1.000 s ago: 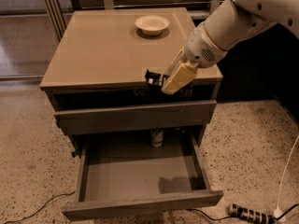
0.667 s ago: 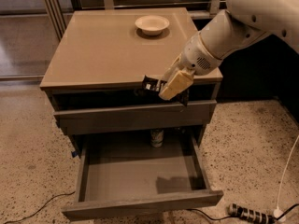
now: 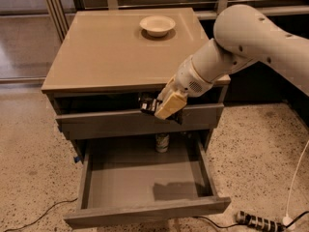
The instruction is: Place rxbar chocolate into middle drawer
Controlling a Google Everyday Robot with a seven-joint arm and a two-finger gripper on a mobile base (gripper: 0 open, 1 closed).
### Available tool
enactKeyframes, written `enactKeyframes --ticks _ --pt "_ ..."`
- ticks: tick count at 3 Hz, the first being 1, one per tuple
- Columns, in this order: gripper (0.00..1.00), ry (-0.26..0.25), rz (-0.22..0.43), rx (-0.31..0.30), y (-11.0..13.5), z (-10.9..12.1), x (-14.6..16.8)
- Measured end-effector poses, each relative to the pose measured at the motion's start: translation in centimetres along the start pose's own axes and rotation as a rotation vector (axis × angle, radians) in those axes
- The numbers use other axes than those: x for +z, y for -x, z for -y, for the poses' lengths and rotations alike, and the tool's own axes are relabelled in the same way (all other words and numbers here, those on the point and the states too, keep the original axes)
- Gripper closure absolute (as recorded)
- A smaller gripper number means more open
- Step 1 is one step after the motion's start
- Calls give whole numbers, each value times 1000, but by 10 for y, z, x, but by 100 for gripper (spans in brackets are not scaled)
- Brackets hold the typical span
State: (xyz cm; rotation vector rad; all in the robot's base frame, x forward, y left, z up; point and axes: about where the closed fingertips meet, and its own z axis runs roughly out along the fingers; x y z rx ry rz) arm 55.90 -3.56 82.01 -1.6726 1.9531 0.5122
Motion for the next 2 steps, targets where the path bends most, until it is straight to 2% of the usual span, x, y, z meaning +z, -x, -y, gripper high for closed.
enactKeyframes --ticks 1,2 --pt "100 4 -15 -28 -11 -6 31" --pt "100 29 -57 -51 -31 -13 69"
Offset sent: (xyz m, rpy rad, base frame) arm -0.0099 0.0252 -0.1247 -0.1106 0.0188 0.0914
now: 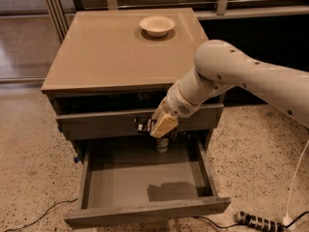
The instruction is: Place rxbar chocolate into middle drawer
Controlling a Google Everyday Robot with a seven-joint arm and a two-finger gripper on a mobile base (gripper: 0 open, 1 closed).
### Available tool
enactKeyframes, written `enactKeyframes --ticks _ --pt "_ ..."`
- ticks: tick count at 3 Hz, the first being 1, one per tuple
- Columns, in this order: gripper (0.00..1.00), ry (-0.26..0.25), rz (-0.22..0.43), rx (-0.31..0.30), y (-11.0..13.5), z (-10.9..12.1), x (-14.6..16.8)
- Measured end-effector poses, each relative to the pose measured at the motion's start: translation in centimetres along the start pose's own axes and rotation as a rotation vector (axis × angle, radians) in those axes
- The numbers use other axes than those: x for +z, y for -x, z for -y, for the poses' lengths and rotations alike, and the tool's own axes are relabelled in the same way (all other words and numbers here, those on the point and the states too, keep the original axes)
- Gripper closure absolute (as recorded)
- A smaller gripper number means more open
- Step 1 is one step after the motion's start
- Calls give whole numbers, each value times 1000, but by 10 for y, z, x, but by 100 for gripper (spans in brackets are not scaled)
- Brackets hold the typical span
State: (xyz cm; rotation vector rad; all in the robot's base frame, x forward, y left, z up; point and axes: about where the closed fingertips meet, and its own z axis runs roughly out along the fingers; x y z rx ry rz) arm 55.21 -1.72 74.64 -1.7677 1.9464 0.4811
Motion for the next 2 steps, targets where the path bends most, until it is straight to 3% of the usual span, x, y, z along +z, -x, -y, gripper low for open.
enactKeyframes --ticks 2 --pt "100 12 -12 7 -9 -2 12"
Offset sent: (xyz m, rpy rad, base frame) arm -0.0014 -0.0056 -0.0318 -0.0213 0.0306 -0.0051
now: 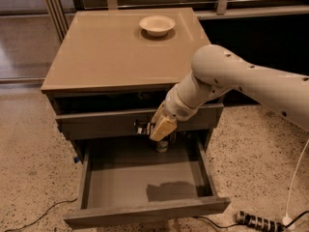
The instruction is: Place rxbar chocolate into middle drawer
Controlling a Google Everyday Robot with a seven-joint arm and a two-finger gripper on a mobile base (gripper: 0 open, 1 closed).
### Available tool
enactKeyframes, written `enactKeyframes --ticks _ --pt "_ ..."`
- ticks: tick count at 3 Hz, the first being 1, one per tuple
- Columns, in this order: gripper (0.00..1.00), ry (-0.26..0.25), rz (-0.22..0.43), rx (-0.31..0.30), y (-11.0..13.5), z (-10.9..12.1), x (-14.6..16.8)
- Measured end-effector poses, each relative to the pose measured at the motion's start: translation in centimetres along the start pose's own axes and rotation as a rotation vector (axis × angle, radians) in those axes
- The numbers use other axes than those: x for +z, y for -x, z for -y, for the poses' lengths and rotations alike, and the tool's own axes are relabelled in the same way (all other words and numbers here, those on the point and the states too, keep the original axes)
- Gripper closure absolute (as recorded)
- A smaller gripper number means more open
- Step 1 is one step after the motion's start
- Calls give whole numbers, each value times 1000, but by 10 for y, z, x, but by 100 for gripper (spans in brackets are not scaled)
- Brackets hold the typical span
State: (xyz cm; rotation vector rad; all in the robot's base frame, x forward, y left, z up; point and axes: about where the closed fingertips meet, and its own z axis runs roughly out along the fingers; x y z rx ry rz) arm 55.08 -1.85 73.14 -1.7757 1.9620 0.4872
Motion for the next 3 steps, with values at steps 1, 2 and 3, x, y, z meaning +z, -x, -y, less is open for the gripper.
enactKeyframes --ticks 1,2,3 --pt "100 16 3 -3 -13 -3 23" --pt "100 27 10 -14 -23 -7 52" --pt "100 26 22 -35 -30 -12 81"
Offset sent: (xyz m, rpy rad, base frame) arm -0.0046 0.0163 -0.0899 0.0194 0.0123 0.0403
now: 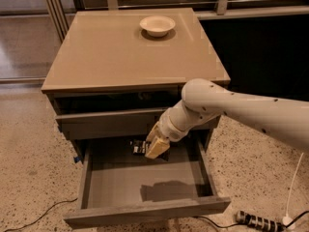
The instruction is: Place rxbar chocolate into middle drawer
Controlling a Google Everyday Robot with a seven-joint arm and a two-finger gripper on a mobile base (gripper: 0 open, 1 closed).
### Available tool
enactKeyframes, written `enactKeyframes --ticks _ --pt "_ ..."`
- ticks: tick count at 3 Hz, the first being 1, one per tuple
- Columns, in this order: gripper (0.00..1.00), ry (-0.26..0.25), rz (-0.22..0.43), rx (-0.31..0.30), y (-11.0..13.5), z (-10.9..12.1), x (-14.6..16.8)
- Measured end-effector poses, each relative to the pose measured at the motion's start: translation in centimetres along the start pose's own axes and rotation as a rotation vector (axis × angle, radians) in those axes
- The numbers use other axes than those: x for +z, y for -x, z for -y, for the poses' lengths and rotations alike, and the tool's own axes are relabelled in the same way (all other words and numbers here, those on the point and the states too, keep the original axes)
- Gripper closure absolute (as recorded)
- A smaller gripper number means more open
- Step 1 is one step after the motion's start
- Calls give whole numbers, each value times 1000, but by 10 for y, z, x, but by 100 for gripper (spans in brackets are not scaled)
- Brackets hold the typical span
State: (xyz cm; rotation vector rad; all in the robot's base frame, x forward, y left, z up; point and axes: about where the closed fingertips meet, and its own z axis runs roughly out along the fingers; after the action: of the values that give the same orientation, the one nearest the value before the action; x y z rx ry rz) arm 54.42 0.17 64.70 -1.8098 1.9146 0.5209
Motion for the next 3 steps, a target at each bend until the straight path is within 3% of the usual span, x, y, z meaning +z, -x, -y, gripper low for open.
enactKeyframes --ticks 1,2,3 --pt "100 23 -7 -27 -18 -6 66" --pt "100 24 -7 -26 -18 -6 67" --pt "100 33 0 -10 -36 -6 91"
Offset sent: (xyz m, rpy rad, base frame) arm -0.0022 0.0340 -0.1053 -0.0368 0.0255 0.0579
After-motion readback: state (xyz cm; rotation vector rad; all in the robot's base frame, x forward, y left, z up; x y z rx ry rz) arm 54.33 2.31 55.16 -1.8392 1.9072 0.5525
